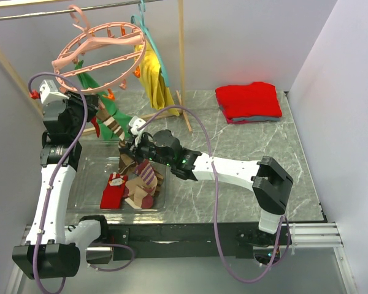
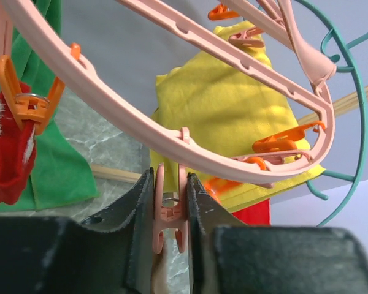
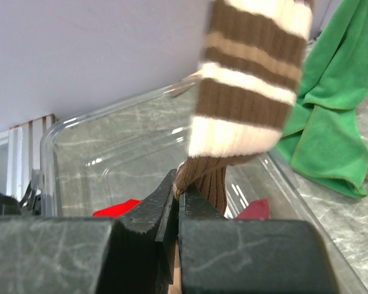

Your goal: Remove the socks clipped to the hanger

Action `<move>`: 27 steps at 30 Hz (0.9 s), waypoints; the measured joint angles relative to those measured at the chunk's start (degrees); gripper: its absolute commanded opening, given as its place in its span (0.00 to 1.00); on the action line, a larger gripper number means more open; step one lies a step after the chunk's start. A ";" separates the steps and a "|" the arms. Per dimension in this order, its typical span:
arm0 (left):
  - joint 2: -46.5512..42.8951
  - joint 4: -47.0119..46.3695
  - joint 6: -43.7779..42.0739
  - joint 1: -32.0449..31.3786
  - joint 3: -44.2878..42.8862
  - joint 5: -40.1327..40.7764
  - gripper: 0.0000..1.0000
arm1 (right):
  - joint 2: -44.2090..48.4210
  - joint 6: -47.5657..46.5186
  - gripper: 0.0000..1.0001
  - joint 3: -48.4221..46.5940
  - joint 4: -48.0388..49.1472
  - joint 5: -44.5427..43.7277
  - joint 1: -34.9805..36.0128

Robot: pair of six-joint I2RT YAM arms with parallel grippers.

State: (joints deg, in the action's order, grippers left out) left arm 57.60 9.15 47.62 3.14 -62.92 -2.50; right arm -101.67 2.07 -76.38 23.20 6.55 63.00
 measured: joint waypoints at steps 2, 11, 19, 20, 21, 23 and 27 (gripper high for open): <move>0.00 -0.48 -0.09 0.00 0.00 0.04 0.10 | 0.00 0.11 0.00 0.02 -0.42 0.20 0.02; 0.00 -1.16 -0.35 0.00 -0.04 0.83 0.01 | 2.58 0.87 0.00 4.22 -1.20 0.17 0.00; -0.02 -0.72 -0.33 0.00 -0.63 0.81 0.01 | 6.05 1.55 0.00 8.55 -1.81 -0.07 0.00; -0.02 -0.66 -0.28 0.00 -0.81 0.76 0.01 | 6.78 1.68 0.00 9.53 -1.86 -0.07 0.00; -0.02 -0.61 -0.22 0.00 -1.01 0.61 0.01 | 7.45 1.77 0.00 10.45 -1.92 -0.09 0.00; -0.04 -0.24 0.04 0.00 -1.36 0.02 0.01 | 8.61 2.01 0.00 11.91 -2.14 -0.13 0.00; -0.09 0.35 0.92 0.00 -2.19 -2.14 0.01 | 11.50 2.60 0.00 14.40 -3.85 -0.50 0.00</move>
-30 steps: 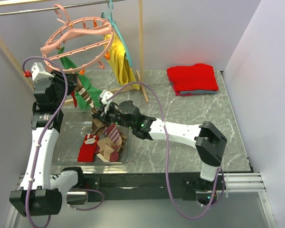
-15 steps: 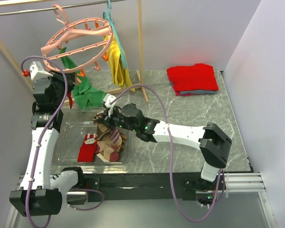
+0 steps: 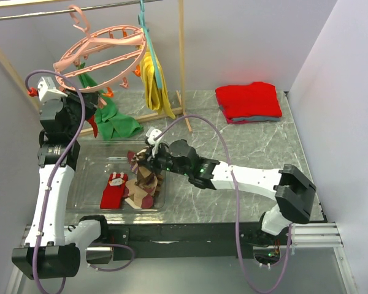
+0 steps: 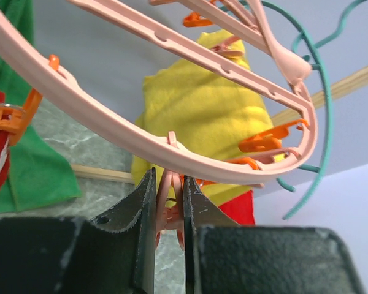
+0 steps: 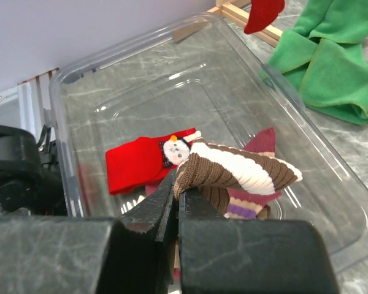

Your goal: Remove the socks clipped to the hanger

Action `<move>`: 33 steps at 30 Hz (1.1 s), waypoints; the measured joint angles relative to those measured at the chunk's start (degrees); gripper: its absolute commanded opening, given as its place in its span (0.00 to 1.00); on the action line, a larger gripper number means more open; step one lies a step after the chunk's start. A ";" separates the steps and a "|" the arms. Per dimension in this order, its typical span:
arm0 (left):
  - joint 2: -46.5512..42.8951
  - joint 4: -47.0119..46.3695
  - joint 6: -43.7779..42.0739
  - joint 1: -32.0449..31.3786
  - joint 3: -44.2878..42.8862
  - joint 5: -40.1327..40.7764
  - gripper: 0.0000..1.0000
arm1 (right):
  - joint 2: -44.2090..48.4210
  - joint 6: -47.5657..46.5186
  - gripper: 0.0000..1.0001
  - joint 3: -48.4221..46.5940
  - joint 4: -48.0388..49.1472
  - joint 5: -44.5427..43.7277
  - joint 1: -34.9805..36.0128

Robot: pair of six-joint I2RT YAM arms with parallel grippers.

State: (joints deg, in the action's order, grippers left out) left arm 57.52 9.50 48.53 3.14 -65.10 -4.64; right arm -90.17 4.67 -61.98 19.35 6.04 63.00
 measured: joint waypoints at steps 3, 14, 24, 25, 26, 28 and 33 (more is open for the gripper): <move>-0.04 0.26 1.40 0.00 -0.85 -2.19 0.01 | 2.14 0.44 0.00 0.57 -1.36 0.13 0.00; -0.04 0.07 6.34 0.00 -2.69 -8.70 0.01 | -2.45 2.12 0.45 -3.43 -3.63 5.46 0.02; -0.07 0.42 6.67 0.02 -3.72 -9.70 0.01 | -4.83 1.38 1.00 -4.22 -5.77 2.60 0.02; -0.07 0.42 6.71 0.02 -3.72 -9.84 0.01 | -4.83 1.05 1.00 -4.09 -5.64 1.64 0.02; -0.07 0.42 6.73 0.04 -3.72 -10.10 0.01 | -4.83 0.50 1.00 -3.82 -5.09 0.31 0.02; -0.07 0.37 6.82 0.04 -3.72 -10.40 0.01 | -4.83 -0.55 1.00 -2.62 -2.40 -2.27 0.02; -0.39 0.33 6.86 0.04 -3.72 -10.60 0.01 | -6.38 -6.32 1.00 2.43 11.43 -6.54 0.02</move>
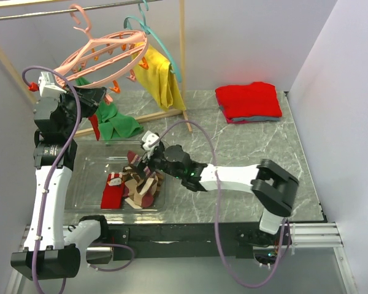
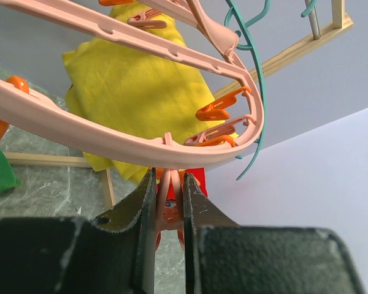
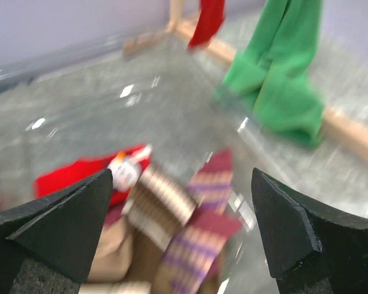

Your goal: Remove the socks clipped to the hanger

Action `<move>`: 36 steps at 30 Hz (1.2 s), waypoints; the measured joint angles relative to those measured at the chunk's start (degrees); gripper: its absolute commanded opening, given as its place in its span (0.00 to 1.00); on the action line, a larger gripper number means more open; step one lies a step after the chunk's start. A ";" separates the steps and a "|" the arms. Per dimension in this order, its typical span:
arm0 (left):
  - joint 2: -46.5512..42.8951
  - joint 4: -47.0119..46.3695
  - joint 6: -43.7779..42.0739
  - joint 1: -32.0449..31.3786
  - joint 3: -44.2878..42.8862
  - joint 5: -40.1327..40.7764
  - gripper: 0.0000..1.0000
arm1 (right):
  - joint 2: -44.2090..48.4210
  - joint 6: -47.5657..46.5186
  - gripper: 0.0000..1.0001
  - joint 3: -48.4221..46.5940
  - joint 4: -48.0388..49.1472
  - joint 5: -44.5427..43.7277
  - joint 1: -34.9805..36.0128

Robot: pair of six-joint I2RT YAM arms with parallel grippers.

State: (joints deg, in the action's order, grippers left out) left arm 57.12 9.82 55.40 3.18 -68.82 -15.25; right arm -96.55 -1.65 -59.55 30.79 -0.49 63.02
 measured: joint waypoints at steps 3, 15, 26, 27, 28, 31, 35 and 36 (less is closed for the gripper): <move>-0.02 -0.09 0.00 0.00 0.00 -0.13 0.01 | -5.20 -5.33 1.00 -0.44 10.99 -1.29 0.11; -0.02 -0.07 0.04 0.00 0.00 -0.52 0.01 | -32.28 -13.79 1.00 -21.77 33.68 -0.87 0.22; 0.52 1.16 0.11 0.02 -1.05 -1.31 0.02 | -49.11 -16.96 0.99 -47.36 36.52 -0.85 0.42; 0.70 1.36 0.13 0.02 -1.38 -1.53 0.02 | -50.73 -17.25 0.98 -50.01 35.65 -1.14 0.46; 0.83 1.55 0.24 0.02 -1.66 -1.70 0.02 | -52.19 -17.40 0.95 -52.65 35.17 -1.38 0.48; 0.90 2.03 0.28 0.02 -1.90 -1.95 0.02 | -56.83 -18.62 0.80 -61.31 31.80 -1.75 0.48; 0.90 2.10 0.26 0.02 -1.99 -1.95 0.02 | -59.17 -19.12 0.60 -65.90 29.46 -2.47 0.46; 0.90 2.10 0.26 0.02 -2.03 -1.95 0.02 | -59.21 -19.04 0.55 -65.94 29.33 -2.51 0.37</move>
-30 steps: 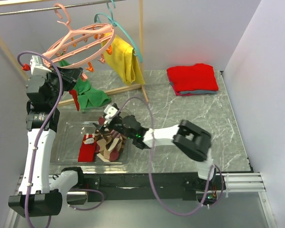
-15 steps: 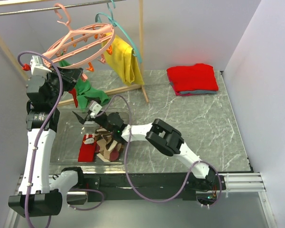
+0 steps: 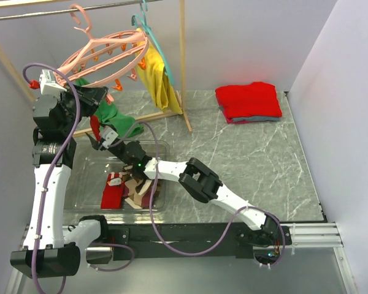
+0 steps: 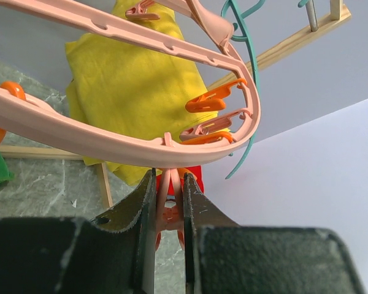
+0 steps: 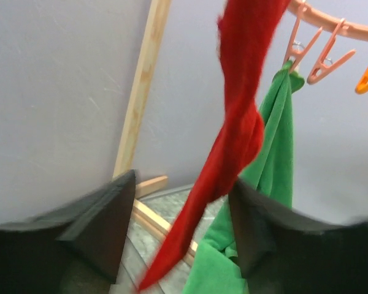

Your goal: Remove the socks clipped to the hanger

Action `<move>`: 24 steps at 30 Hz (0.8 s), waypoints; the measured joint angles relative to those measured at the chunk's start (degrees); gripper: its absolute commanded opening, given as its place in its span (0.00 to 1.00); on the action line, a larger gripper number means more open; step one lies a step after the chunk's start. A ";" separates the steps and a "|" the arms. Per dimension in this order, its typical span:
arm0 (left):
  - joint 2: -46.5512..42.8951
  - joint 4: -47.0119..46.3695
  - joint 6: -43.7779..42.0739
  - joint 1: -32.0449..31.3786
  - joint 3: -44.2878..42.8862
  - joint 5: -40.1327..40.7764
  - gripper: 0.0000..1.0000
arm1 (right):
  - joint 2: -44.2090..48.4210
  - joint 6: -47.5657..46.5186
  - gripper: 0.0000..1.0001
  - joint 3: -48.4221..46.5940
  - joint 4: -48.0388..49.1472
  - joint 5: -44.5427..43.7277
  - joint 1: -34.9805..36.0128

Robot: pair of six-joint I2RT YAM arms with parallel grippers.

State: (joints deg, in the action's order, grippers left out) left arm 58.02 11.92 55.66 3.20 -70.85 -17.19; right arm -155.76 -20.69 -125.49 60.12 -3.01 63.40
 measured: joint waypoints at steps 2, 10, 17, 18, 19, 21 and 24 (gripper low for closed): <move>0.00 -0.02 0.09 0.00 0.00 -0.02 0.02 | -0.04 -0.09 0.35 0.02 -0.59 -0.04 -0.20; 0.00 -0.09 0.81 0.00 0.00 -0.76 0.08 | 0.04 1.22 0.00 0.85 -2.12 1.14 -0.70; -0.02 -0.31 -0.74 0.00 0.31 -1.38 0.68 | 7.48 2.91 0.00 12.13 -2.93 2.32 -0.66; -0.02 -0.55 -0.98 0.00 0.44 -1.70 0.73 | 9.64 3.28 0.00 14.84 -3.54 2.38 -0.63; -0.02 -1.18 -1.03 0.00 0.72 -2.16 0.77 | 12.11 3.82 0.00 17.46 -4.37 2.67 -0.59; -0.15 -1.53 -1.11 -0.02 1.18 -2.69 0.90 | 17.27 4.94 0.00 22.64 -5.97 3.50 -0.52; -0.15 -1.33 -1.03 0.00 1.25 -3.37 1.00 | 24.90 6.54 0.00 29.64 -6.73 4.98 -0.44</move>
State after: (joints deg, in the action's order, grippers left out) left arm 57.87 10.59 54.63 3.20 -69.60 -20.56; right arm -130.87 -14.15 -95.85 53.39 1.98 62.96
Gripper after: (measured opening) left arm 0.944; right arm 0.015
